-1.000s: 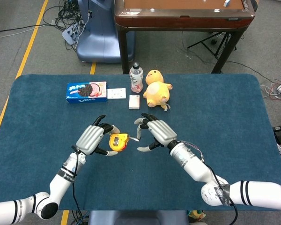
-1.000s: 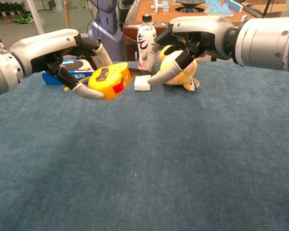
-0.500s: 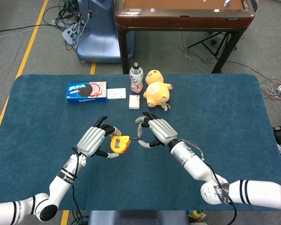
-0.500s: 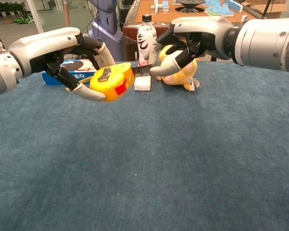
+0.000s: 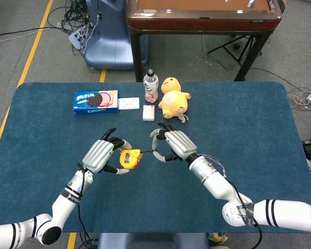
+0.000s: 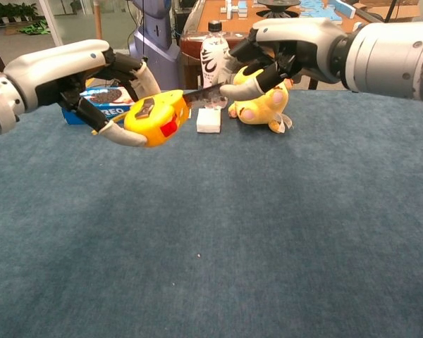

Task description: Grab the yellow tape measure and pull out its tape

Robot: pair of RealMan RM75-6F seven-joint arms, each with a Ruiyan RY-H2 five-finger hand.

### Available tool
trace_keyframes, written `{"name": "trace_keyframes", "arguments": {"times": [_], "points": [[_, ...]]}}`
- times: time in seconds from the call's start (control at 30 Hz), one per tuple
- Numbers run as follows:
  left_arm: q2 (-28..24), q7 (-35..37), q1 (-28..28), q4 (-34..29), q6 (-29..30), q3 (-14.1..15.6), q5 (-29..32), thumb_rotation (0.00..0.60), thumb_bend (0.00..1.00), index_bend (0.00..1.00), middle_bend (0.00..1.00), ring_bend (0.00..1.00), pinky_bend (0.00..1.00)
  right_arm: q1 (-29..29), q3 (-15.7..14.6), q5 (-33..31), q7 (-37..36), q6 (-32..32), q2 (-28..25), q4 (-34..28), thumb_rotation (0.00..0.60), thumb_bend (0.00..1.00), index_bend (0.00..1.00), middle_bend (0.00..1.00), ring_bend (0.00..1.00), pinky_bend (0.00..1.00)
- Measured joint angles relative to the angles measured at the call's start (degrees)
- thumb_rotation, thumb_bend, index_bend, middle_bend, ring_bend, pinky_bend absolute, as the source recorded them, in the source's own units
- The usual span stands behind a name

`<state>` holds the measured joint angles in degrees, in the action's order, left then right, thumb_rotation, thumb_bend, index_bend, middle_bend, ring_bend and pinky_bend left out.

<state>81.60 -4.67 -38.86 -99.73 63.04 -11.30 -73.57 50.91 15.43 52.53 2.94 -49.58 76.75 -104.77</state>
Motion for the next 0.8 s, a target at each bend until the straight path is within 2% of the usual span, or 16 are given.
{"name": "trace_keyframes", "arguments": {"times": [0.33,0.53,0.8], "points": [[-2.3,3.3,0.5,2.5,-2.4,1.1,0.0,0.6,0.08,0.5,0.54,0.3,0.0,-3.5,-0.8,2.9,-1.9,-1.0,-5.7,-3.1,0.6,0.66,0.63,0.29,0.05,0.06],[-4.2,6.8,0.8,5.2,-5.9,2.7,0.1,0.6,0.08,0.5,0.54,0.3,0.0,-8.0,-1.8,6.7,-5.4,-2.3,-13.0,-6.4,0.6,0.66,0.64,0.3,0.05,0.06],[-4.5,10.6,1.6,8.7,-7.6,4.2,-0.3,0.6,0.08,0.5,0.54,0.3,0.0,-15.0,-2.4,13.9,-14.0,-5.1,-23.6,-10.4,0.6,0.66,0.64,0.3,0.06,0.06]]}}
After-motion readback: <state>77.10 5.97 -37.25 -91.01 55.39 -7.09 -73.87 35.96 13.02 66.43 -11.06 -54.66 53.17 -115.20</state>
